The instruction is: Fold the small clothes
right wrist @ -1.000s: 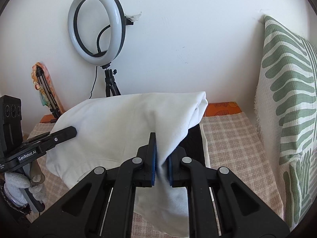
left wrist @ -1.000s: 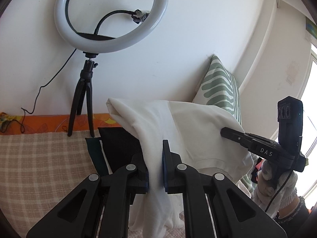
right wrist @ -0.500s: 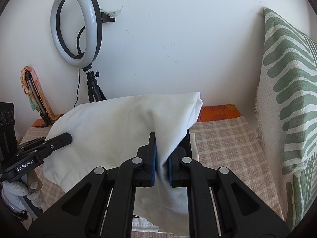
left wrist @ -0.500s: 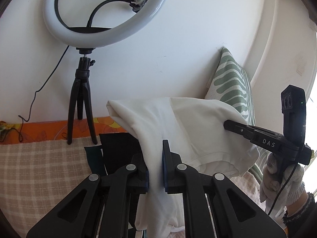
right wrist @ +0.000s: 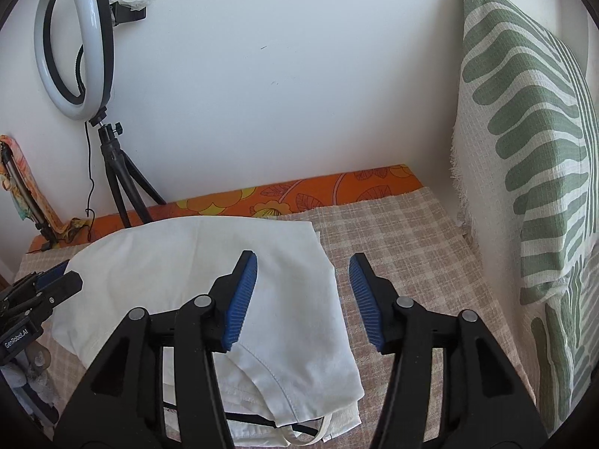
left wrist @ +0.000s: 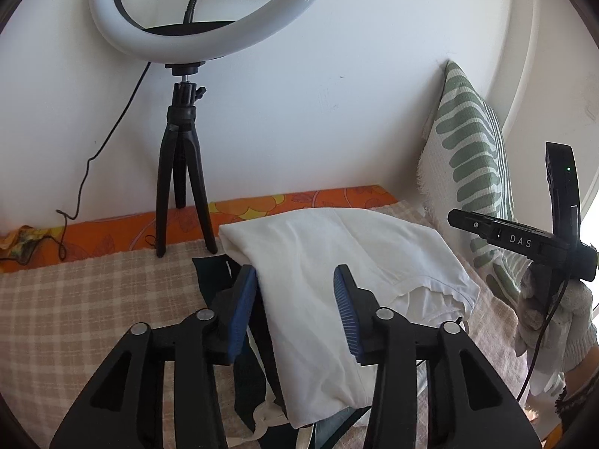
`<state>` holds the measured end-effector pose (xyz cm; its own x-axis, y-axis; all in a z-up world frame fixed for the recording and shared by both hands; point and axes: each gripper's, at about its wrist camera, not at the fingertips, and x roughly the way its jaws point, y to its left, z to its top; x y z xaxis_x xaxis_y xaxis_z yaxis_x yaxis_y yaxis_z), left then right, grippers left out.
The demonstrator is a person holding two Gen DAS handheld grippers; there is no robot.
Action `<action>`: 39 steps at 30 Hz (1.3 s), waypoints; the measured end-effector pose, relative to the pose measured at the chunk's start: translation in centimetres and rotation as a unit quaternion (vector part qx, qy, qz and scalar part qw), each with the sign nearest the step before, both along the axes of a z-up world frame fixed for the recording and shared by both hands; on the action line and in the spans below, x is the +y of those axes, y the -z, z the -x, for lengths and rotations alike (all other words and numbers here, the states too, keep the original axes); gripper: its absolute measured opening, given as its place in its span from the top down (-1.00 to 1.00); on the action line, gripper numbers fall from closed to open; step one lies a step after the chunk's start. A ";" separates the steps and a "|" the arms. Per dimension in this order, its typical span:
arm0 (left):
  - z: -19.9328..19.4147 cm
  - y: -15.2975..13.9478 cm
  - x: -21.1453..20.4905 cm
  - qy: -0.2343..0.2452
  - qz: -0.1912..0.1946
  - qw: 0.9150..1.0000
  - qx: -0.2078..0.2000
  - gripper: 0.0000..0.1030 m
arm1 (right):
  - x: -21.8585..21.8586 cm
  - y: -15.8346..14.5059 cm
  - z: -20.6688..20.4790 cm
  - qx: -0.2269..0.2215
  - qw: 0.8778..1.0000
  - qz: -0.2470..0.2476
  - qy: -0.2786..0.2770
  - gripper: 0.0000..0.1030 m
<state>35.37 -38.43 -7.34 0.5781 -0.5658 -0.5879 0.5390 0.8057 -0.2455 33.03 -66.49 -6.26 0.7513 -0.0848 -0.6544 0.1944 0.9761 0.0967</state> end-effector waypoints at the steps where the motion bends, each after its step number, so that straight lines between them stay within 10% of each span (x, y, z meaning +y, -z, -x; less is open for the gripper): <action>1: 0.3 -0.2 0.2 -0.006 -0.002 1.000 -0.008 -0.37 | 0.0 -0.2 0.2 -0.004 1.000 0.000 0.004 -0.36; 21: 5.8 -4.1 2.0 -0.012 -0.020 0.999 -0.049 -0.59 | 4.3 -5.1 5.8 -0.046 0.998 0.026 0.022 -1.00; 39: 13.0 -7.0 9.5 -0.006 -0.038 0.994 -0.106 -0.75 | 12.8 -8.1 13.2 -0.079 0.995 0.038 0.040 -1.00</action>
